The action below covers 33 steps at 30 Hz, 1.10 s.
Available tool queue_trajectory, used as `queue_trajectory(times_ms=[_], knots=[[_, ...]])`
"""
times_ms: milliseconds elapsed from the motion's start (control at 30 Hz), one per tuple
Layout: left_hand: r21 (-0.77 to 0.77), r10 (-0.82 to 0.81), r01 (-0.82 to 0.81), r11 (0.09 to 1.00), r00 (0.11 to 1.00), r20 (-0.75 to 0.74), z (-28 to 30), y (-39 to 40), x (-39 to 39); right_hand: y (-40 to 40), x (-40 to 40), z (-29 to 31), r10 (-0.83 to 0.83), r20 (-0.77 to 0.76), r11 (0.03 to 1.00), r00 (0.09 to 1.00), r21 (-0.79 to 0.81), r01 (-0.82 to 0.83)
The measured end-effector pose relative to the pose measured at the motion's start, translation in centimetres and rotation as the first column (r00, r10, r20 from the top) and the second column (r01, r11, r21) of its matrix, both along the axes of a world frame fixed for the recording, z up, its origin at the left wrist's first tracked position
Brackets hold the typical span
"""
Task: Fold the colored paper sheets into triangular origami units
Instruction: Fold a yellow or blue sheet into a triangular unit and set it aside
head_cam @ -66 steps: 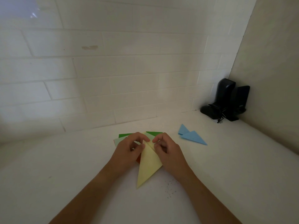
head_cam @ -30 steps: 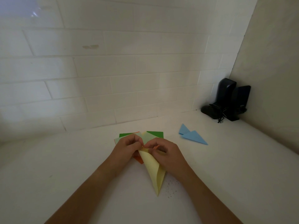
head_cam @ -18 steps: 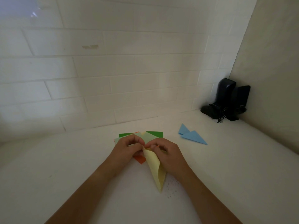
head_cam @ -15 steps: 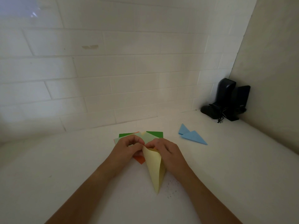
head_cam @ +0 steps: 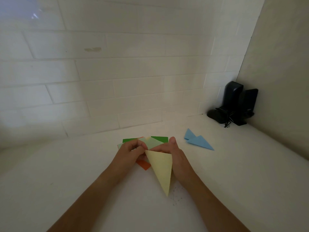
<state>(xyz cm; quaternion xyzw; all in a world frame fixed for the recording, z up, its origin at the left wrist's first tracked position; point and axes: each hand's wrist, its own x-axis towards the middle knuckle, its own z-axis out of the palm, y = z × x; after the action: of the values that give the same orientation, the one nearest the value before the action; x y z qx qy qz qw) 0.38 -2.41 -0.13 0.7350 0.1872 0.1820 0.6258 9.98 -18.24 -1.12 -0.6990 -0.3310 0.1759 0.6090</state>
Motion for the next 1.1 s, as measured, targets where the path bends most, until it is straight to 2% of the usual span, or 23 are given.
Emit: queue_trajectory(times_ms=[100,300,400,500,733,933,1100], knots=[[-0.078,0.009,-0.007,0.997,1.000,0.017,-0.1,-0.1,0.1,0.0,0.0,0.0,-0.005,-0.007,1.000,1.000,0.007,0.005],[-0.076,0.020,-0.019,0.997,1.000,0.008,-0.4,0.3,0.1,-0.1,0.1,-0.1,-0.029,0.060,0.999,0.998,0.029,0.027],[-0.055,0.030,-0.030,0.998,1.000,0.001,-0.4,0.3,0.2,-0.1,0.2,-0.1,-0.033,0.106,0.999,0.994,-0.020,0.035],[-0.020,0.032,-0.032,0.999,0.999,0.001,-0.5,0.4,0.1,0.0,0.3,-0.3,-0.063,0.222,0.997,0.973,-0.031,0.072],[0.059,0.062,-0.066,0.996,0.996,0.060,-0.2,0.4,0.1,0.5,0.4,-0.8,-0.084,0.314,0.986,0.946,-0.109,0.124],[0.124,-0.022,0.021,0.992,1.000,0.011,0.0,0.2,0.0,0.2,0.5,-0.7,-0.086,0.331,0.992,0.940,-0.055,0.111],[0.102,-0.011,0.009,0.995,1.000,0.017,0.0,0.6,-0.1,0.2,0.6,-0.9,-0.116,0.367,0.992,0.923,0.001,0.124]])
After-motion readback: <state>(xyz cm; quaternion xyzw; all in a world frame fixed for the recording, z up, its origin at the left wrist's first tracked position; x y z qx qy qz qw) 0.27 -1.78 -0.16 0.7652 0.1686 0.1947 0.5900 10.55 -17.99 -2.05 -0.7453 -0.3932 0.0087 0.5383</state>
